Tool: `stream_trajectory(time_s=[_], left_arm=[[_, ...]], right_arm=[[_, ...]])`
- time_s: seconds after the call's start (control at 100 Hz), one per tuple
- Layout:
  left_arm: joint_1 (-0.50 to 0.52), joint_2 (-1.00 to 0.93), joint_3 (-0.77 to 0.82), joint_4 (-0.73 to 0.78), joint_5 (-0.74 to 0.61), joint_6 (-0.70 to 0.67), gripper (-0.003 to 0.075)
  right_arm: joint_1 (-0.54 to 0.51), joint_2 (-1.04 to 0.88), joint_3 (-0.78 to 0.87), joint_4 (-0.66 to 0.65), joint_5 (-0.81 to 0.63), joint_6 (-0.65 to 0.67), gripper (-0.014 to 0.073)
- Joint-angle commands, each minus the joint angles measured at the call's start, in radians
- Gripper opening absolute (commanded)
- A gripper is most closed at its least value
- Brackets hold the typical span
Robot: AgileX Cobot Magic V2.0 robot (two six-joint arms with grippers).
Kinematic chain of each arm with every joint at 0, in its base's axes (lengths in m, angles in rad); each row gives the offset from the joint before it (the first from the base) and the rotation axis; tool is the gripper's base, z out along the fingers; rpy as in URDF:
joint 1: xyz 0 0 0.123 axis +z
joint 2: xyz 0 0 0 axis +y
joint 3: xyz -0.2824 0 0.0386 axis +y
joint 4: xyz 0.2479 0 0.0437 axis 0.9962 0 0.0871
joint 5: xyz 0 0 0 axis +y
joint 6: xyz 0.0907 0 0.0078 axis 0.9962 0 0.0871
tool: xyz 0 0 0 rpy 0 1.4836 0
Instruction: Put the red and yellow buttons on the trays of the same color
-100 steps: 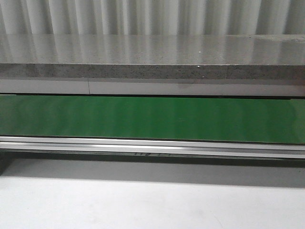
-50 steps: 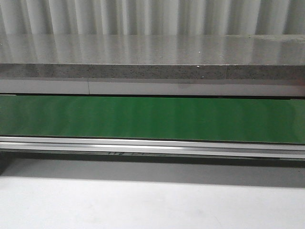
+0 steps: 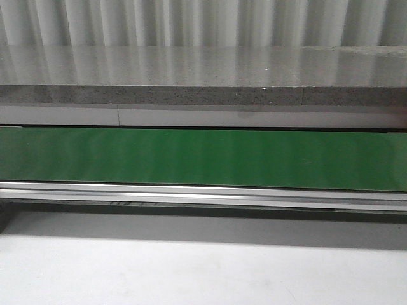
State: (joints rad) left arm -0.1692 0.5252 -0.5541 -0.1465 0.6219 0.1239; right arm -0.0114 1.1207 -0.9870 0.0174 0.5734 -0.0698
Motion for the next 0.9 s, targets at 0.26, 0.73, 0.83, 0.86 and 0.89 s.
stream_trajectory(time_s=[0.26,0.73,0.83,0.86,0.89], left_arm=[[-0.010,0.004,-0.027,-0.017,-0.073,-0.003,-0.0020],[-0.010,0.004,-0.027,-0.017,-0.073,-0.003,-0.0020],[-0.010,0.004,-0.027,-0.017,-0.073,-0.003,-0.0020],[-0.010,0.004,-0.027,-0.017,-0.073,-0.003,-0.0020],[-0.010,0.004,-0.027,-0.017,-0.073,-0.003,-0.0020]], right_arm=[[0.007,-0.300,0.192,-0.072,-0.098,0.115,-0.0065],[0.007,-0.725,0.373,-0.072,0.046,0.070,-0.0065],[0.007,-0.820,0.405,-0.068,0.068,0.070,-0.0065],[0.007,-0.844,0.412,-0.066,0.077,0.070,-0.0065],[0.007,-0.867,0.420,-0.063,0.087,0.070,-0.0065]])
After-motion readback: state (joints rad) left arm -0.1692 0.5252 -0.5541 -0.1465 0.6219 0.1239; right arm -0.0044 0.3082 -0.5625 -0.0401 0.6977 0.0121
